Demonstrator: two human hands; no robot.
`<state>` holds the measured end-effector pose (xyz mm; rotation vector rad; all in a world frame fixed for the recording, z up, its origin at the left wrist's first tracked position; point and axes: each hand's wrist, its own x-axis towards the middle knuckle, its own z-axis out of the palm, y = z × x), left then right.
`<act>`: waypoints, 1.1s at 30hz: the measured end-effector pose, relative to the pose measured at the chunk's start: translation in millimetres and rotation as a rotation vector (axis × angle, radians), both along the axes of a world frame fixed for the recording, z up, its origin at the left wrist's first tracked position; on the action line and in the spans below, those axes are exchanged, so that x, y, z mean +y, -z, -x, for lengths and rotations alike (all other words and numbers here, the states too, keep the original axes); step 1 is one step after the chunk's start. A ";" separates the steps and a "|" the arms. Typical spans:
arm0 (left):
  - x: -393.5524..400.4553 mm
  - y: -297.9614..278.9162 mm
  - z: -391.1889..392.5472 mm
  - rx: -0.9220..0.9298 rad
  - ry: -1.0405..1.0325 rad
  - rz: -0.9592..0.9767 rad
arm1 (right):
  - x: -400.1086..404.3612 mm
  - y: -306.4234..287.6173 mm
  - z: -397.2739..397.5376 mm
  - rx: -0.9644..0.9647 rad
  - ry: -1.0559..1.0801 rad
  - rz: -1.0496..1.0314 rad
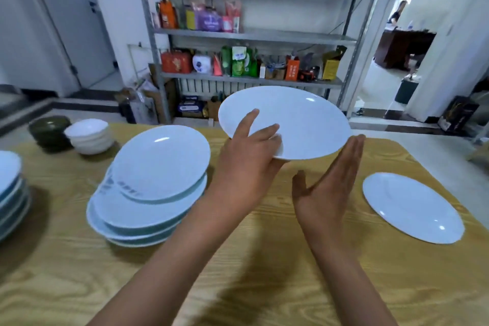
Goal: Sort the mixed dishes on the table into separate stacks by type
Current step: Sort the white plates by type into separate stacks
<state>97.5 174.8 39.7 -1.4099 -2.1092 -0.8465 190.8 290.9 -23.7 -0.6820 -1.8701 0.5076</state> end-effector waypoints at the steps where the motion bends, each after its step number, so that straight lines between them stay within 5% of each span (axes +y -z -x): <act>1: -15.5 -4.0 6.8 -0.005 -0.020 -0.025 | -13.0 -5.7 9.2 -0.002 -0.041 -0.005; 19: -365.6 -11.8 97.8 -0.078 -0.806 -0.049 | -274.0 -53.0 159.5 -0.365 -0.879 -0.137; 26: -409.9 21.7 104.1 -0.172 -0.863 -0.004 | -325.6 -32.4 184.3 -0.385 -0.961 -0.157; 33: -417.3 48.4 107.1 -0.366 -0.887 0.045 | -345.7 -15.0 194.7 -0.412 -1.009 0.062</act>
